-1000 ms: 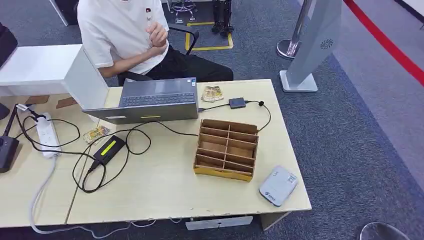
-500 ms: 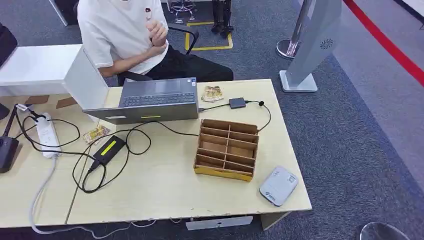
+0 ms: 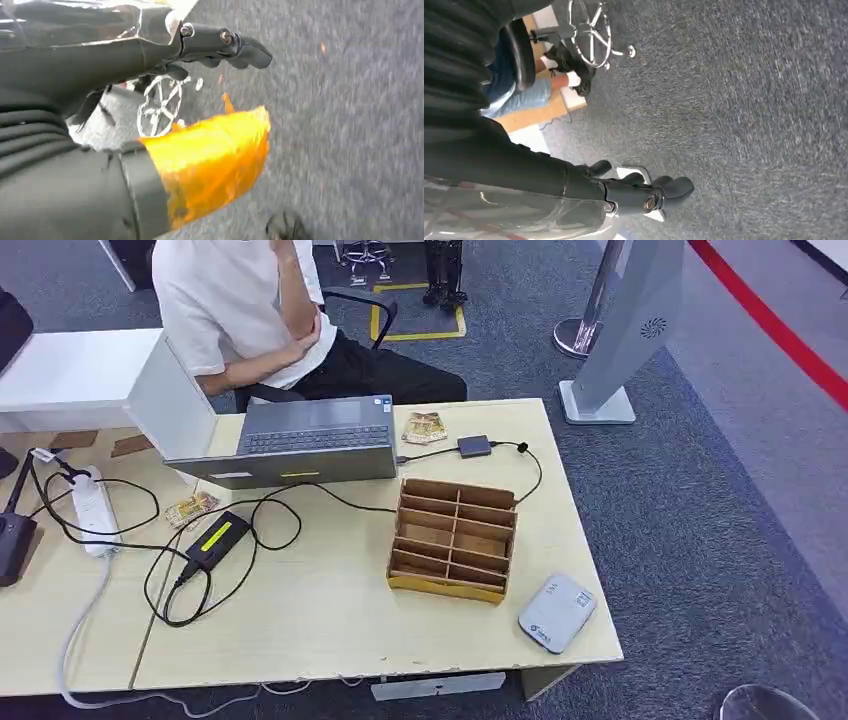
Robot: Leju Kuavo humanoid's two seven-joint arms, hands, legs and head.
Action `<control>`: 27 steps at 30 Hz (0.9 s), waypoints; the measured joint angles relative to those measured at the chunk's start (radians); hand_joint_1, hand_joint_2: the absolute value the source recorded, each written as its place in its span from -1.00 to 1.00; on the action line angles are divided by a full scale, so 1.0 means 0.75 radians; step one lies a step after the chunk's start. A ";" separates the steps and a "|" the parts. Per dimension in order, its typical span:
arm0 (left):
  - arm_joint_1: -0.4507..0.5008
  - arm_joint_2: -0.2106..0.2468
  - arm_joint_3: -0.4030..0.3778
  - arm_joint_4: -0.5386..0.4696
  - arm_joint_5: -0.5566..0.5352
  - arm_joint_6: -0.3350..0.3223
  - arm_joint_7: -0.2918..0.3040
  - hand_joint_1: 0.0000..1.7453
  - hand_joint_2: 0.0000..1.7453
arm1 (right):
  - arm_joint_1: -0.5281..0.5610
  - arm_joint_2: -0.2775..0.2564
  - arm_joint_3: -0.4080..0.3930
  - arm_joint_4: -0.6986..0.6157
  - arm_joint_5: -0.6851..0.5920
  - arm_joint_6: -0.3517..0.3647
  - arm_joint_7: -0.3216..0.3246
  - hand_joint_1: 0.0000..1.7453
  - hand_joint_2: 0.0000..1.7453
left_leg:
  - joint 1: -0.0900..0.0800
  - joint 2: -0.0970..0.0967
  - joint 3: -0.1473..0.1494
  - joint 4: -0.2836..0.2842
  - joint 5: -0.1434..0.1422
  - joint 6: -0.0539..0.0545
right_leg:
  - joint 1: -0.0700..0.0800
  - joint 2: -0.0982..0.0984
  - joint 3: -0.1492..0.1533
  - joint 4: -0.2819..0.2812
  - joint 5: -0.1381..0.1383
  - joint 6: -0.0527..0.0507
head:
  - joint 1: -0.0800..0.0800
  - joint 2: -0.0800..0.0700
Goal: Pass the card to the sensor for recognition and then transmit it.
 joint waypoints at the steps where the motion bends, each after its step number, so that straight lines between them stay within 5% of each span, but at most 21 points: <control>1: 0.010 0.003 0.013 0.001 0.001 0.001 -0.007 -1.00 -1.00 | 0.000 0.001 -0.007 0.000 0.005 -0.001 0.003 -1.00 1.00 | 0.000 0.000 0.000 0.000 0.000 0.000 | 0.000 0.000 0.000 0.000 0.000 0.000 | 0.000 0.000; 27: 0.046 0.025 0.138 0.011 0.002 0.001 -0.036 -1.00 -1.00 | -0.001 0.018 -0.054 -0.001 0.044 -0.029 0.017 -1.00 1.00 | 0.000 -0.001 0.001 0.000 0.000 0.000 | 0.000 -0.001 0.003 0.000 0.000 -0.001 | 0.000 0.000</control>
